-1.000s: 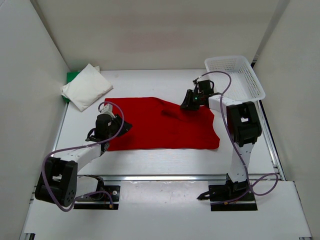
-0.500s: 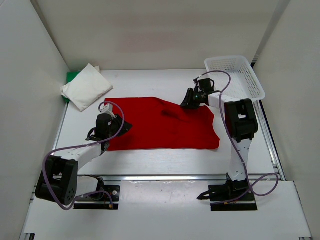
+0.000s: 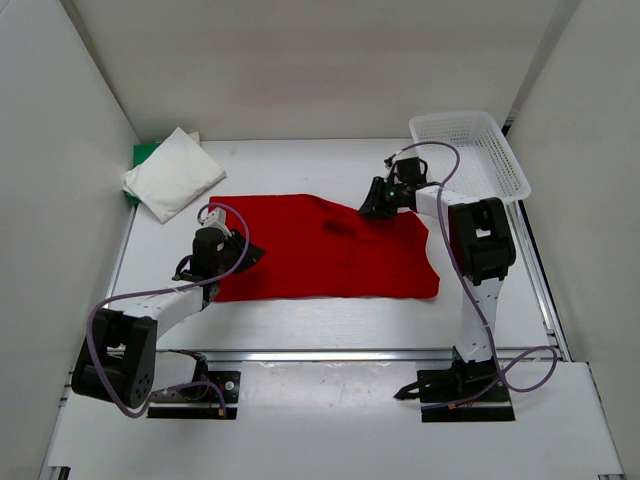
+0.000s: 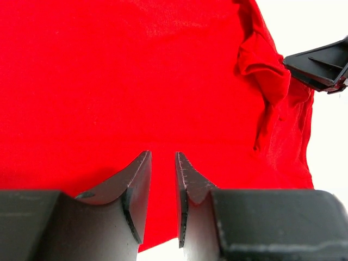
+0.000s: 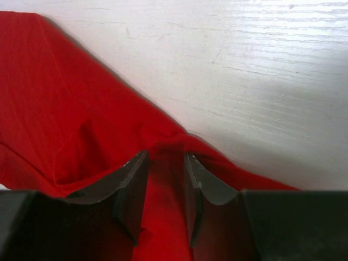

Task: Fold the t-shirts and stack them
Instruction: Grap the side of the flattened tshirt furthest away from the robot with both arms

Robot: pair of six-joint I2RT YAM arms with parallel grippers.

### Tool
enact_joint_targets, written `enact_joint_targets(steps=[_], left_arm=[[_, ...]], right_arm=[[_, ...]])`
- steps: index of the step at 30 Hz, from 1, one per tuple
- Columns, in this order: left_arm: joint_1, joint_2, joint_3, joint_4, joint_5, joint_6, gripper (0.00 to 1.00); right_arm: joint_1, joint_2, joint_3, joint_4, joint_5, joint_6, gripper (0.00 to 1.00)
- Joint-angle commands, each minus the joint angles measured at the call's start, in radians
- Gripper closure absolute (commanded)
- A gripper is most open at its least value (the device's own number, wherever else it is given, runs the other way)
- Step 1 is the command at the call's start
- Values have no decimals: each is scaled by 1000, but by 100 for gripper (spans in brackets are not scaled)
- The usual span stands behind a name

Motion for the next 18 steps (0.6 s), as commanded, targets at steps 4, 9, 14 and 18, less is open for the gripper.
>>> enact_joint_targets(steps=[4, 9, 14, 18], left_arm=[[-1, -12, 22, 7, -16, 5, 66], [2, -2, 22, 5, -16, 8, 66], [5, 0, 28, 7, -13, 6, 66], [10, -6, 29, 7, -16, 6, 65]], right_arm=[[11, -66, -16, 69, -67, -5, 72], [8, -75, -31, 106, -109, 10, 74], [6, -75, -31, 95, -97, 12, 83], [3, -84, -45, 97, -78, 9, 92]])
